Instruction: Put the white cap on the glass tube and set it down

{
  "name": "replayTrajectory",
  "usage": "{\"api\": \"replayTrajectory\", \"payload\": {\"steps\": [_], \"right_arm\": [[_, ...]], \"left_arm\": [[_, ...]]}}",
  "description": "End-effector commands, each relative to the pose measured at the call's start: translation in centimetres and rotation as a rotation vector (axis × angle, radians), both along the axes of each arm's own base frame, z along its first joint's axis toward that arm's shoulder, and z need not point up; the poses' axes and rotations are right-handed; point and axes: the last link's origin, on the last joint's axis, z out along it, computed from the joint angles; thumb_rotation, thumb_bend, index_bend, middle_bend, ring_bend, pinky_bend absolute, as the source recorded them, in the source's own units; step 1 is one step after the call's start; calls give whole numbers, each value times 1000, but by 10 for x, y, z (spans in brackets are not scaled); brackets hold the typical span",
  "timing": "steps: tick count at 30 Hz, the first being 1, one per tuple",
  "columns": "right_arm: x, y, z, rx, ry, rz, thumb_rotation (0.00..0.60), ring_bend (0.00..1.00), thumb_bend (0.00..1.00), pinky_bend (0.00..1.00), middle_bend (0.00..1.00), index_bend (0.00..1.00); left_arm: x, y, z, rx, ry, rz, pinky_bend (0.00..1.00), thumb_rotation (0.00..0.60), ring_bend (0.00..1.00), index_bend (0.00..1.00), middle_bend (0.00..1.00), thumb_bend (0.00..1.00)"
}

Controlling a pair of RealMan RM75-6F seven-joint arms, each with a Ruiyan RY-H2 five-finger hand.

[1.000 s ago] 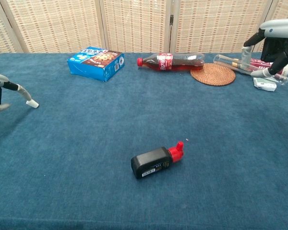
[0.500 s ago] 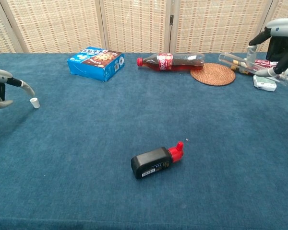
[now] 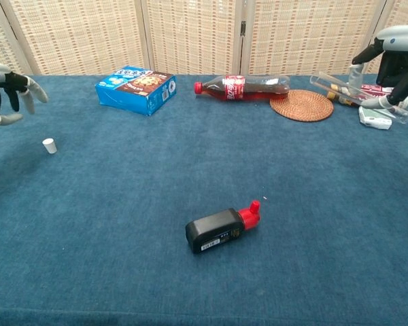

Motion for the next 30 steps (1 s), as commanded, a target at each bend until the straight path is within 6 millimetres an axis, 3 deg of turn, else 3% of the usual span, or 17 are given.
{"api": "replayTrajectory", "payload": {"steps": [1, 6, 17, 30], "right_arm": [[-1, 0, 0, 0, 1, -3, 600, 1000, 596, 1000, 1000, 826], [-2, 1, 0, 4, 2, -9, 600, 1000, 597, 1000, 1000, 826], [-4, 2, -2, 10, 2, -17, 600, 1000, 601, 1000, 1000, 826], [-3, 0, -5, 17, 2, -14, 600, 1000, 604, 1000, 1000, 832]], "left_arm": [[0, 4, -7, 27, -2, -35, 0, 600, 40, 356, 56, 384], [-1, 10, -17, 45, 16, -72, 0, 600, 0, 414, 9, 381], [-10, 14, -40, 45, 106, -116, 0, 600, 0, 375, 0, 339], [-16, 12, -53, 34, 123, -100, 0, 600, 0, 392, 0, 338]]}}
